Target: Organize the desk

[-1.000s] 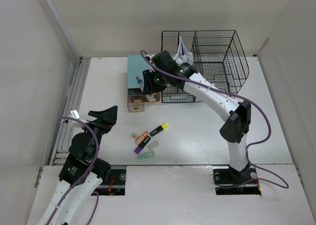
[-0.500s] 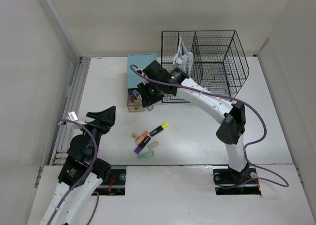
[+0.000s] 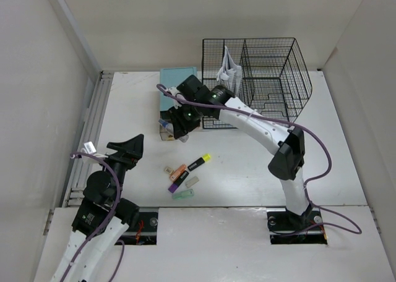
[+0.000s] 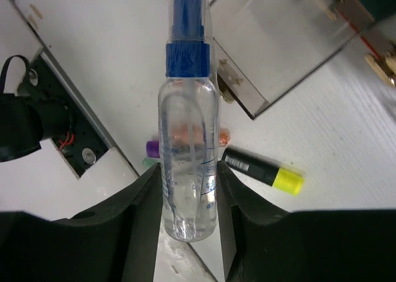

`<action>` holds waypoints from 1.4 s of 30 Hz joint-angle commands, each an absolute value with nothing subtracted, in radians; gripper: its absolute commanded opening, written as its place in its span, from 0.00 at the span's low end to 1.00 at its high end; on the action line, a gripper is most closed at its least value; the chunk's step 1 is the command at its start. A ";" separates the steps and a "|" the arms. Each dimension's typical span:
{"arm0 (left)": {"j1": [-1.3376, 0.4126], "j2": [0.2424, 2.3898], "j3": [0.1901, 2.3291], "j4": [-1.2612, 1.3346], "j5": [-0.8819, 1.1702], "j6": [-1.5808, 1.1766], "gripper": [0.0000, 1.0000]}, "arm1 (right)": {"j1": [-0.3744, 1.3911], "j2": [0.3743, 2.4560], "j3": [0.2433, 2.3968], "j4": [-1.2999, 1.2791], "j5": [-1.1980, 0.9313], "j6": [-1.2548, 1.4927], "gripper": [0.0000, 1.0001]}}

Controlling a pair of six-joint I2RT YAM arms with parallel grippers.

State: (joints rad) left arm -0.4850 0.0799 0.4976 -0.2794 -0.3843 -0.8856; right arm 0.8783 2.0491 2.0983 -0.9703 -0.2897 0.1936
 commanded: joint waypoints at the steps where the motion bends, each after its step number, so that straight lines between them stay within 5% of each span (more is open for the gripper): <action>1: -0.491 0.067 0.500 -0.262 -0.402 -0.862 0.80 | 0.887 2.074 2.222 -0.920 -0.385 0.053 0.00; 22: -0.491 0.048 0.482 -0.284 -0.393 -0.853 0.80 | 0.776 2.121 2.053 -0.339 -0.606 -0.106 0.00; 42: -0.491 0.057 0.472 -0.275 -0.393 -0.862 0.80 | 0.785 2.125 1.876 -0.253 -0.495 -0.163 0.00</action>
